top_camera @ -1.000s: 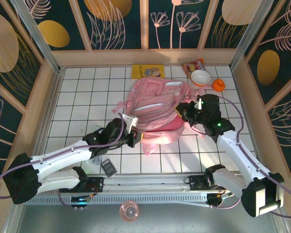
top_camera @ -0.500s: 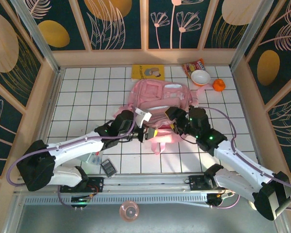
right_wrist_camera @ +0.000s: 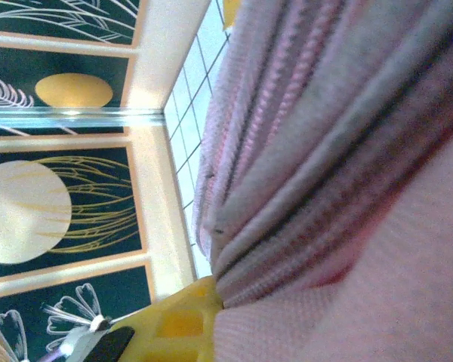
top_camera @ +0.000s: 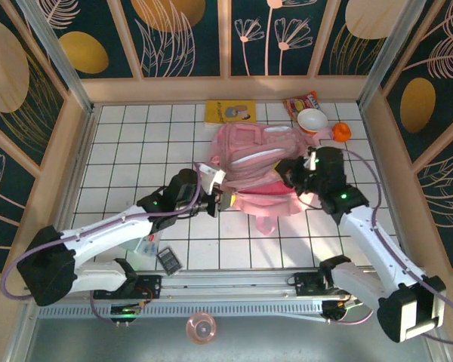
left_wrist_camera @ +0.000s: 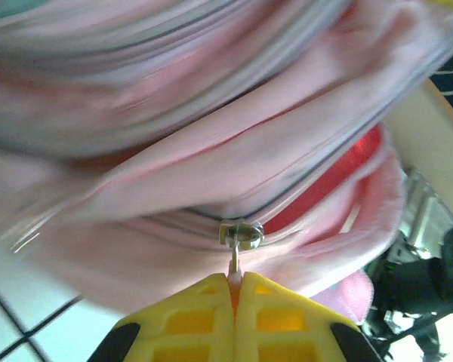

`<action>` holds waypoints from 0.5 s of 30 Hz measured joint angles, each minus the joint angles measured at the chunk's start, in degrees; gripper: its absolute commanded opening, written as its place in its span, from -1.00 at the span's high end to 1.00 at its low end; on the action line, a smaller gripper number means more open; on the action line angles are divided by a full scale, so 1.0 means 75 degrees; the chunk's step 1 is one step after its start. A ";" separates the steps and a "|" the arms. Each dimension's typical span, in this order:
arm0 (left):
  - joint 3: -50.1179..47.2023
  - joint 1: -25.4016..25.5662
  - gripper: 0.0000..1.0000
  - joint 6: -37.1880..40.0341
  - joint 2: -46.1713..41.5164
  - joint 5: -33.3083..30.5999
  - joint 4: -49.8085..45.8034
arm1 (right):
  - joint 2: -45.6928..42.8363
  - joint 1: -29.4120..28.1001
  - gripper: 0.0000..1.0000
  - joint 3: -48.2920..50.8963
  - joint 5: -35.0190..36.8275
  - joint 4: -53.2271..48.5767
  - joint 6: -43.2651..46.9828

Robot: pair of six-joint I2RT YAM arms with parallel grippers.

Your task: Pack the student bag

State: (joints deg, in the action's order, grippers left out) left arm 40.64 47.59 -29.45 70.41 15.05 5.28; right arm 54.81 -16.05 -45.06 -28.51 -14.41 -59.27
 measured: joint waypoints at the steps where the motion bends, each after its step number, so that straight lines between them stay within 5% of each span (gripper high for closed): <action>1: -0.0093 -0.0076 1.00 0.0064 -0.0096 -0.0087 0.0006 | 0.0020 0.0347 1.00 -0.0187 -0.0431 -0.0256 0.0329; 7: -0.0405 -0.0565 1.00 0.0446 -0.0224 -0.0539 0.0064 | 0.0766 0.1475 1.00 -0.1443 -0.2416 -0.1670 0.2011; 15: -0.0589 -0.1504 1.00 0.0810 0.0571 -0.1003 0.0988 | 0.1588 0.1944 1.00 -0.2984 -0.3710 -0.3092 0.3375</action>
State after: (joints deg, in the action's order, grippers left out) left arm 36.23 36.32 -23.38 74.70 7.53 12.69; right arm 66.72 -1.48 -67.44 -56.34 -37.60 -33.95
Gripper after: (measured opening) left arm 0.050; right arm 0.070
